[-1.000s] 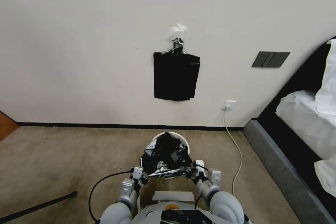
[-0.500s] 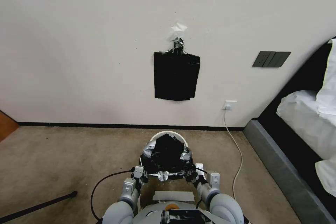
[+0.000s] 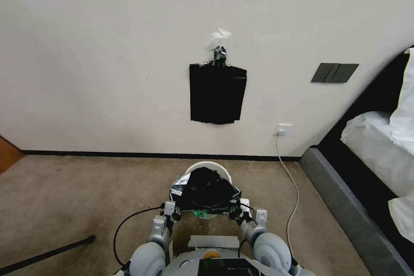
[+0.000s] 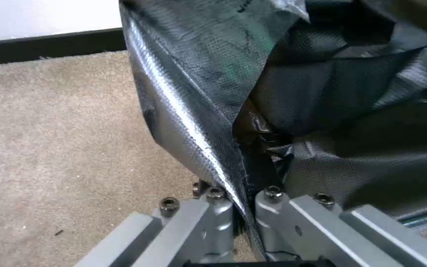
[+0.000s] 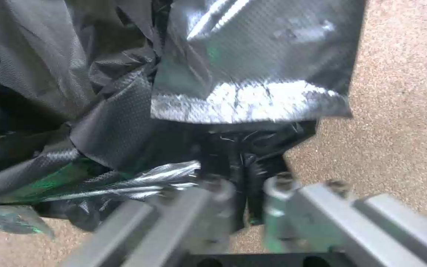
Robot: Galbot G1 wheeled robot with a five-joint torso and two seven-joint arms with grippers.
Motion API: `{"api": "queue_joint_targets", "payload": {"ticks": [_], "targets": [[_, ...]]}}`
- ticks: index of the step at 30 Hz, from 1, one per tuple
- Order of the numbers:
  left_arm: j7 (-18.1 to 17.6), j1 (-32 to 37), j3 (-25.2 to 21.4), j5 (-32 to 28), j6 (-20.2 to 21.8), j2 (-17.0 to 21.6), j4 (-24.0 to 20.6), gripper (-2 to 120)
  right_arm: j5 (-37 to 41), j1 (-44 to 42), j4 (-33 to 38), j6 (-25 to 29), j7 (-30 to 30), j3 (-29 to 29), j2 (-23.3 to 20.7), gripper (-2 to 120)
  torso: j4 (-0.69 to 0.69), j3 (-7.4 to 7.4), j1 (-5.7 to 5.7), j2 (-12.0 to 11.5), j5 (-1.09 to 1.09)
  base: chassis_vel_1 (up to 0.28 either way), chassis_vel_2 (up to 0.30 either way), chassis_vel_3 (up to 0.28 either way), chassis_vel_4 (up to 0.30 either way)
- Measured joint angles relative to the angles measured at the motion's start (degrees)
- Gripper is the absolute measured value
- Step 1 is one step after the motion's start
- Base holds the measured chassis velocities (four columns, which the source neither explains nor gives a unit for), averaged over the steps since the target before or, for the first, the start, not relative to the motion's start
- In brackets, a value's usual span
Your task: Place a trash bag onto the trash bin.
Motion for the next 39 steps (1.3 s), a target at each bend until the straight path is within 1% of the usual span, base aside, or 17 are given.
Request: {"api": "queue_joint_targets", "payload": {"ticks": [2, 3, 5, 7, 10, 11, 14, 15, 17, 18, 21, 22, 25, 27, 33, 36, 39], "targets": [[-0.02, 0.64, -0.58, 0.23, 0.57, 0.2, -0.94, 15, -0.45, -1.26, 1.2, 0.15, 0.0, 0.1, -0.1, 25, 0.0, 0.0, 0.0, 0.0, 0.0, 0.0, 0.0, 0.0, 0.0], [-0.02, 0.64, -0.58, 0.23, 0.57, 0.2, -0.94, 15, -0.45, -1.26, 1.2, 0.15, 0.0, 0.1, -0.1, 25, 0.0, 0.0, 0.0, 0.0, 0.0, 0.0, 0.0, 0.0, 0.0], [-0.05, 1.09, -1.02, 0.85, 0.97, 0.64, -1.63, 27, -1.36, -2.66, 2.23, 0.15, 0.0, 0.23, -0.3, 37, -0.01, 0.0, 0.0, 0.0, 0.0, 0.0, 0.0, 0.0, 0.0], [-0.05, 1.23, -1.14, 0.98, 1.16, 0.86, -1.79, 29, -1.54, -3.02, 2.56, 0.15, 0.0, 0.31, -0.37, 40, -0.01, -0.01, 0.0, 0.0, 0.0, 0.0, 0.0, 0.0, 0.0], [-0.04, 1.75, -1.6, 1.16, 1.27, 1.36, -2.1, 44, -2.0, -4.08, 3.55, 0.16, 0.03, 0.67, -0.58, 55, 0.0, -0.01, 0.0, 0.0, 0.0, 0.0, 0.0, 0.0, 0.0], [-0.04, 1.75, -1.6, 1.16, 1.27, 1.36, -2.1, 44, -2.0, -4.08, 3.55, 0.16, 0.03, 0.67, -0.58, 55, 0.0, -0.01, 0.0, 0.0, 0.0, 0.0, 0.0, 0.0, 0.0], [0.01, 2.36, -1.98, 1.32, 1.22, 1.68, -2.57, 58, -2.69, -5.23, 4.49, 0.14, 0.06, 1.09, -0.93, 68, 0.0, -0.01, 0.0, 0.0, 0.0, 0.0, 0.0, 0.0, 0.0], [0.01, 2.36, -1.98, 1.32, 1.22, 1.68, -2.57, 58, -2.69, -5.23, 4.49, 0.14, 0.06, 1.09, -0.93, 68, 0.0, -0.01, 0.0, 0.0, 0.0, 0.0, 0.0, 0.0, 0.0], [0.08, 2.76, -2.14, 1.66, 1.02, 1.93, -2.82, 68, -3.31, -6.03, 5.13, 0.11, 0.07, 1.25, -1.17, 78, 0.0, -0.01, 0.0, 0.0, -0.01, 0.0, 0.0, 0.0, 0.0], [0.08, 2.76, -2.14, 1.66, 1.02, 1.93, -2.82, 68, -3.31, -6.03, 5.13, 0.11, 0.07, 1.25, -1.17, 78, 0.0, -0.01, 0.0, 0.0, -0.01, 0.0, 0.0, 0.0, 0.0], [0.18, 3.73, -2.82, 2.07, 0.17, 2.32, -3.37, 84, -4.56, -7.85, 6.27, 0.01, 0.1, 1.46, -1.45, 95, 0.0, -0.01, 0.0, 0.0, -0.01, 0.0, 0.0, 0.0, 0.0], [0.18, 3.73, -2.82, 2.07, 0.17, 2.32, -3.37, 84, -4.56, -7.85, 6.27, 0.01, 0.1, 1.46, -1.45, 95, 0.0, -0.01, 0.0, 0.0, -0.01, 0.0, 0.0, 0.0, 0.0], [0.36, 4.58, -3.22, 2.32, -0.55, 2.58, -3.99, 94, -5.86, -9.06, 7.12, 0.01, 0.03, 1.69, -1.69, 99, 0.0, -0.01, 0.0, 0.01, 0.0, 0.0, 0.0, 0.0, 0.0], [0.42, 5.44, -3.51, 3.35, -2.56, 2.6, -4.57, 99, -7.66, -10.22, 8.14, 0.17, -0.39, 2.04, -2.1, 100, 0.0, -0.01, 0.0, 0.0, 0.0, 0.0, 0.0, 0.0, 0.0], [0.38, 6.99, -4.1, 7.16, -5.31, 1.96, -5.6, 100, -10.35, -12.25, 10.54, 1.02, -1.48, 2.76, -2.87, 100, 0.0, -0.01, 0.0, 0.0, 0.0, 0.0, 0.0, 0.0, 0.0], [0.47, 8.5, -5.45, 11.26, -7.95, 1.5, -6.48, 100, -14.91, -13.94, 11.71, 4.42, -4.23, 3.17, -3.42, 100, -0.01, -0.01, 0.0, 0.01, 0.0, 0.0, 0.0, 0.0, 0.0], [0.76, 9.11, -6.37, 11.82, -9.39, 0.95, -6.99, 100, -16.73, -14.26, 12.0, 6.2, -5.53, 3.52, -3.5, 100, 0.0, -0.01, 0.0, 0.01, 0.0, 0.0, 0.0, 0.0, 0.0]]}}
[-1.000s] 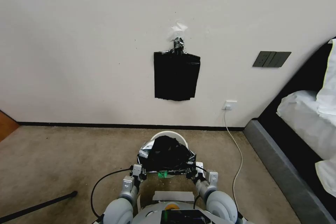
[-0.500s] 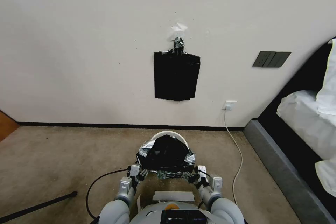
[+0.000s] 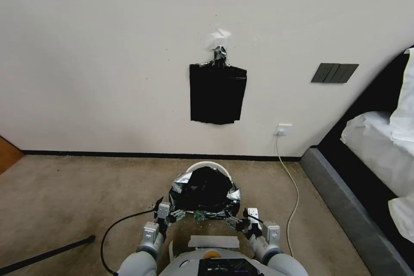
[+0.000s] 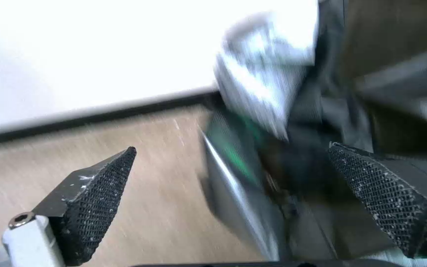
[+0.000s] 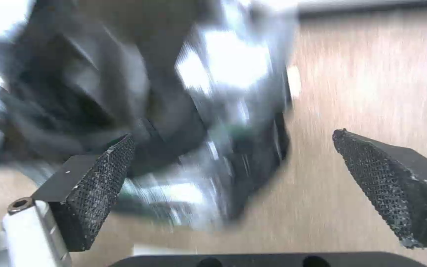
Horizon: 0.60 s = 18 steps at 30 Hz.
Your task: Place a trash bag onto the trash bin.
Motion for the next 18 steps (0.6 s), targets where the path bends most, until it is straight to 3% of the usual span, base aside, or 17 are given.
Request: {"api": "queue_joint_targets", "payload": {"ticks": [2, 3, 4, 6, 11, 13, 15, 18], "targets": [[1.38, 0.95, -2.37, 0.76, -3.82, -1.76, -0.35, 100, -2.89, 0.31, 0.37, 1.36, -1.13, 0.94, -0.01, 100, 0.0, 0.0, 0.0, 0.0, 0.01, 0.0, 0.0, 0.0, 0.0], [1.38, 0.95, -2.37, 0.76, -3.82, -1.76, -0.35, 100, -2.89, 0.31, 0.37, 1.36, -1.13, 0.94, -0.01, 100, 0.0, 0.0, 0.0, 0.0, 0.01, 0.0, 0.0, 0.0, 0.0], [2.99, 1.52, -4.14, 1.48, -7.24, -3.37, -0.39, 100, -3.92, 1.01, 0.66, 1.74, -1.95, 1.97, -0.27, 100, 0.0, 0.0, 0.0, 0.0, 0.0, 0.0, 0.0, 0.0, 0.0], [5.86, 2.48, -6.99, 2.5, -10.18, -5.42, -0.77, 100, -2.98, 2.7, 1.43, 1.59, -4.07, 3.64, -1.46, 100, -0.01, 0.0, 0.0, 0.0, 0.01, 0.0, 0.0, 0.0, 0.0], [9.21, 3.71, -10.59, 3.91, -12.13, -8.27, -1.63, 100, 0.57, 8.17, 1.32, 0.37, -10.64, 6.01, -5.49, 100, -0.01, 0.0, 0.0, 0.0, 0.01, 0.0, 0.0, 0.0, 0.0], [11.49, 4.86, -12.79, 5.22, -12.96, -10.06, -2.06, 100, 3.47, 14.63, -0.55, -2.22, -15.96, 6.28, -9.0, 100, -0.01, 0.0, 0.0, 0.0, 0.01, 0.0, 0.0, 0.0, 0.0], [12.13, 5.34, -13.51, 5.92, -13.31, -10.7, -2.11, 100, 4.95, 17.68, -1.79, -3.35, -17.44, 5.9, -10.31, 100, 0.01, 0.01, 0.0, 0.0, 0.01, 0.0, 0.0, 0.0, 0.0], [13.72, 7.52, -15.47, 8.01, -14.83, -12.9, -2.14, 100, 13.63, 30.86, -7.31, -7.39, -21.36, 2.57, -13.94, 100, 0.01, 0.01, 0.0, 0.0, 0.02, 0.0, 0.0, 0.0, 0.0]]}}
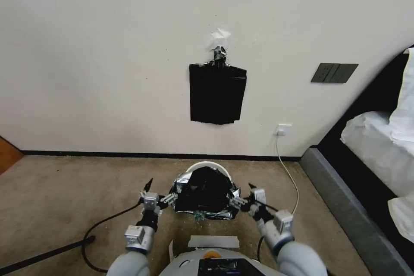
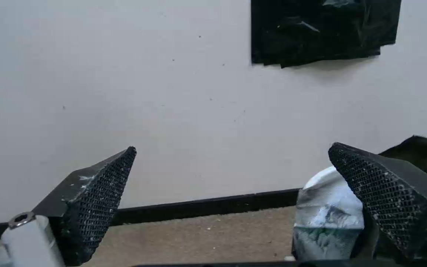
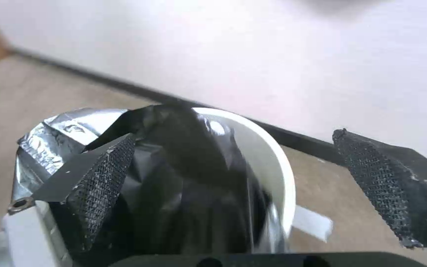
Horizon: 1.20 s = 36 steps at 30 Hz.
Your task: Place a trash bag onto the trash bin.
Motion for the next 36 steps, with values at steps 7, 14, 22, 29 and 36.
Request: {"api": "queue_joint_targets", "payload": {"ticks": [7, 14, 22, 29, 36], "targets": [[0.7, 0.43, 0.63, 0.74, -0.59, -0.6, 0.24, 100, 7.36, 17.48, -11.07, -6.21, -8.75, -5.53, -2.51, 100, -0.08, 0.0, 0.0, 0.0, -0.05, 0.0, 0.0, 0.0, 0.0], [1.05, 2.97, -0.97, 1.89, -1.22, -2.24, -0.5, 100, 3.59, 33.16, -26.38, -7.06, -18.54, -18.97, -1.62, 100, 0.05, 0.0, 0.0, 0.0, -0.02, 0.0, 0.0, 0.0, 0.0], [1.1, 4.33, -1.77, 2.52, -1.38, -3.72, -1.56, 100, 0.18, 42.04, -37.58, -4.66, -25.17, -28.64, 1.35, 100, -0.01, 0.0, 0.0, -0.01, -0.03, 0.0, 0.0, 0.0, 0.0], [0.98, 4.42, -2.0, 2.73, -1.19, -3.93, -1.85, 100, -0.02, 43.57, -41.59, -4.14, -27.74, -31.04, 2.97, 88, -0.01, 0.0, 0.0, 0.0, -0.02, 0.0, 0.0, 0.0, 0.0], [0.76, 4.6, -1.92, 2.7, -0.86, -4.04, -2.32, 100, 0.02, 43.78, -43.09, -3.57, -28.33, -32.32, 4.15, 60, -0.01, 0.0, 0.0, 0.0, -0.02, 0.0, 0.0, 0.0, 0.0]]}}
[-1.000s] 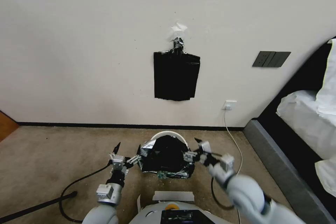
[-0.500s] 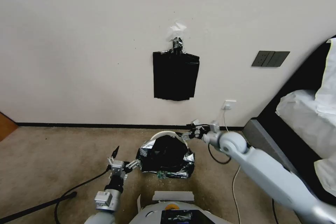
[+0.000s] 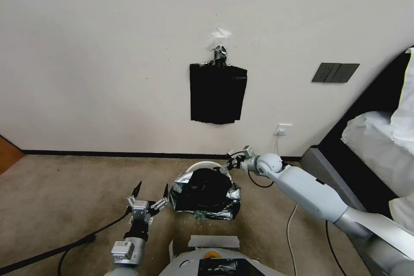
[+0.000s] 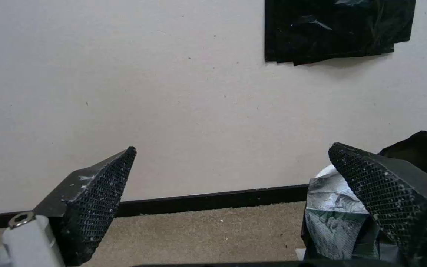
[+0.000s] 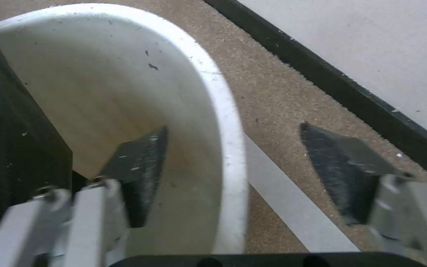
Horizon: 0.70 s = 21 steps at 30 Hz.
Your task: Place a trash bag onto the trash bin.
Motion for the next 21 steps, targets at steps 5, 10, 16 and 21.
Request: {"api": "queue_joint_targets", "payload": {"ticks": [5, 10, 16, 21], "targets": [[-0.13, 0.13, 0.06, -0.14, 0.23, 0.09, -0.4, 100, -0.08, 0.01, -0.46, 0.18, 0.16, -0.42, 0.3, 39, 0.0, -0.01, 0.0, 0.01, 0.0, 0.0, 0.0, 0.0, 0.0], [-0.2, 0.33, 0.02, -0.24, 0.32, 0.12, -0.71, 100, -0.1, -0.26, -0.45, 0.36, 0.38, -0.51, 0.11, 23, 0.0, -0.01, 0.0, 0.0, 0.0, 0.0, 0.0, 0.0, 0.0], [-0.31, 0.49, 0.07, -0.41, 0.42, -0.19, -0.8, 100, 0.13, -0.78, 0.12, 0.4, 1.13, -0.36, -0.02, 7, 0.01, -0.01, 0.0, 0.0, 0.01, 0.0, 0.0, 0.0, 0.0], [-0.44, 0.4, 0.2, -0.52, 1.04, -0.25, -1.11, 100, 0.53, -1.92, 1.45, 0.42, 3.25, 0.3, -0.53, 7, 0.01, 0.0, 0.0, 0.0, 0.01, 0.0, 0.0, 0.0, 0.0]]}}
